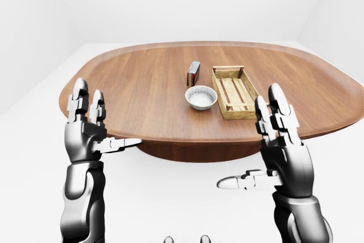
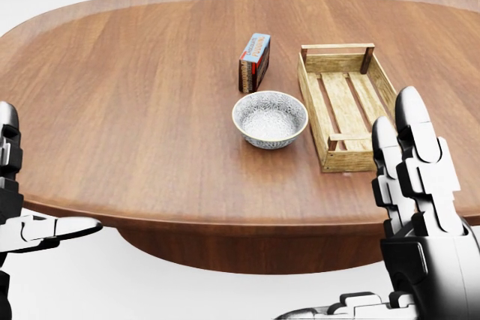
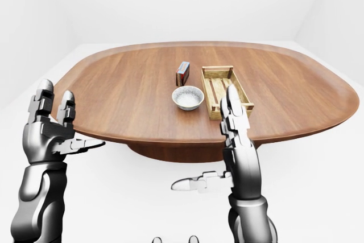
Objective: Pick up the bowl on the left and put it in the tray.
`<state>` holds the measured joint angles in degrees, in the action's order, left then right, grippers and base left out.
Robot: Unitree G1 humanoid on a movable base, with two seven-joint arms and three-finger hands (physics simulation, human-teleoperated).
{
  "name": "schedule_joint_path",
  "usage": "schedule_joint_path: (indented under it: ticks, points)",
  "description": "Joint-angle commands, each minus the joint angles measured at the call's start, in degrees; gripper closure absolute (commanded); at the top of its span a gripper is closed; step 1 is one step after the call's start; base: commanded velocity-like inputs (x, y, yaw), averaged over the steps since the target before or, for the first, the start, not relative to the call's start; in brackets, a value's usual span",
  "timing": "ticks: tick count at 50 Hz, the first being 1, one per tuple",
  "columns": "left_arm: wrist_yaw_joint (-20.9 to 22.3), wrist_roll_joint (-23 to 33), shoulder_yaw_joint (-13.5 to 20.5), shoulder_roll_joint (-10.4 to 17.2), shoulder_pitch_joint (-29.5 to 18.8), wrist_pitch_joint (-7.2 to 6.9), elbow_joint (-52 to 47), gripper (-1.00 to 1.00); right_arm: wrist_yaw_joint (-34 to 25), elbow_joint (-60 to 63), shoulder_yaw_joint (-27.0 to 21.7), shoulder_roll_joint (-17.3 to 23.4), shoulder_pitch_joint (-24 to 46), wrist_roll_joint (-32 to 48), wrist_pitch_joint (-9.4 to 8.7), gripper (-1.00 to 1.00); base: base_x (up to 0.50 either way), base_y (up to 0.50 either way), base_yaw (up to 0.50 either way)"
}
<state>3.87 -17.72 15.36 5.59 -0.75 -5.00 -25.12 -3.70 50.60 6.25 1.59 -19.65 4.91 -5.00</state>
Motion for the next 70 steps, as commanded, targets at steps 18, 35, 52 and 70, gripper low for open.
schedule_joint_path:
  ticks: [18, 35, 52, 70]
  points:
    - [-0.7, 3.4, -2.3, -1.0, -0.2, 0.0, 5.1, -1.0, 0.9, -2.6, 0.9, 0.6, 0.3, -1.5, 0.0, -1.0, 0.33, 0.0, 0.0]
    - [-0.7, 3.1, -2.0, -1.0, 0.0, 0.0, 4.0, -1.0, 1.0, -3.6, 0.7, 0.6, 0.4, -1.1, 0.0, -1.0, 0.5, 0.0, 0.0]
    - [-0.7, 3.3, -2.2, -1.1, 0.3, 0.0, 3.5, -1.0, 0.6, -4.8, 0.0, 0.3, 0.7, 0.0, 0.0, -1.0, 0.5, 0.0, 0.0]
    - [-0.6, 3.7, -2.5, -1.2, 0.1, 0.0, 4.3, -1.0, 0.8, -6.8, -1.4, -0.4, 1.9, 0.3, 0.0, -1.0, 0.5, -0.01, 0.0]
